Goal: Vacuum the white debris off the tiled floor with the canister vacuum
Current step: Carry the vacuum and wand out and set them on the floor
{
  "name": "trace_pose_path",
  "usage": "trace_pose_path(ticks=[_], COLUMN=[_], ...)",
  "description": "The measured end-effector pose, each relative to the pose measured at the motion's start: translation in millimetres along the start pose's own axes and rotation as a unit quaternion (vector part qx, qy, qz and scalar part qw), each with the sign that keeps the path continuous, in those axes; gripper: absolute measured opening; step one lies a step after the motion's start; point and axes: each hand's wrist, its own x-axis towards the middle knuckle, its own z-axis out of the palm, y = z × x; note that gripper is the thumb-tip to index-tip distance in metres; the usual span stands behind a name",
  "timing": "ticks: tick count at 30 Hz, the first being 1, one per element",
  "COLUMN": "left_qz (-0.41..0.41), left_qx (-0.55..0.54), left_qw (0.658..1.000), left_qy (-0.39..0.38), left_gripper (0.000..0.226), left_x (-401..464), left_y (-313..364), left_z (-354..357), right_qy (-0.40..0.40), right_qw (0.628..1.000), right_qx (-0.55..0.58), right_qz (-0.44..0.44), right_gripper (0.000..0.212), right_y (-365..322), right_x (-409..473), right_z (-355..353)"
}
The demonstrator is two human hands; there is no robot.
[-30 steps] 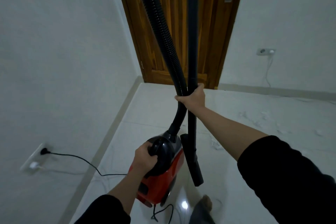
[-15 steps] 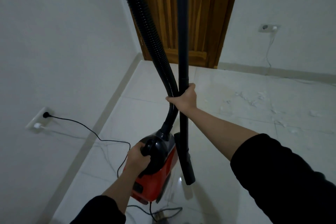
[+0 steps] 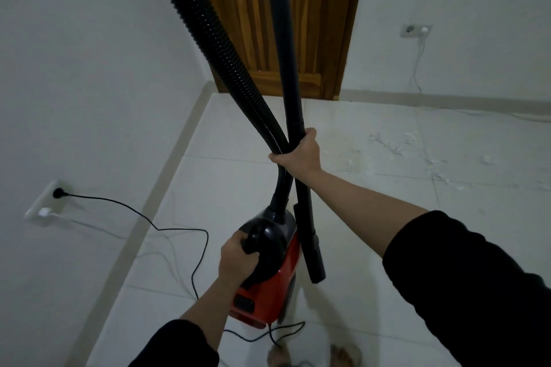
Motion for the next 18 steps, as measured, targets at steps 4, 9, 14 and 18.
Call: trace_pose_path(ticks=[4,9,14,18], left_qz=[0.009,0.001,-0.004,-0.002], left_qx=[-0.016,-0.003,0.022,0.043], left_qw=[0.999,1.0,0.999,0.999], left_qy=[-0.033,-0.03,-0.025,-0.024], left_gripper=[0.028,0.025,0.023,0.023], left_x=[13,29,39,49], left_y=[-21,-45,-67,-84], left_z=[-6,-13,-3,16], right_qy=[0.015,0.004,0.0,0.004], right_qw=[1.0,0.999,0.999,0.998], right_qx=[-0.018,-0.034,-0.034,-0.029], right_qz=[0.009,0.024,0.036,0.048], right_gripper=[0.071,0.074,0.075,0.071], right_y=[8,18,42,74], right_x=[3,6,11,16], right_z=[20,47,66,69])
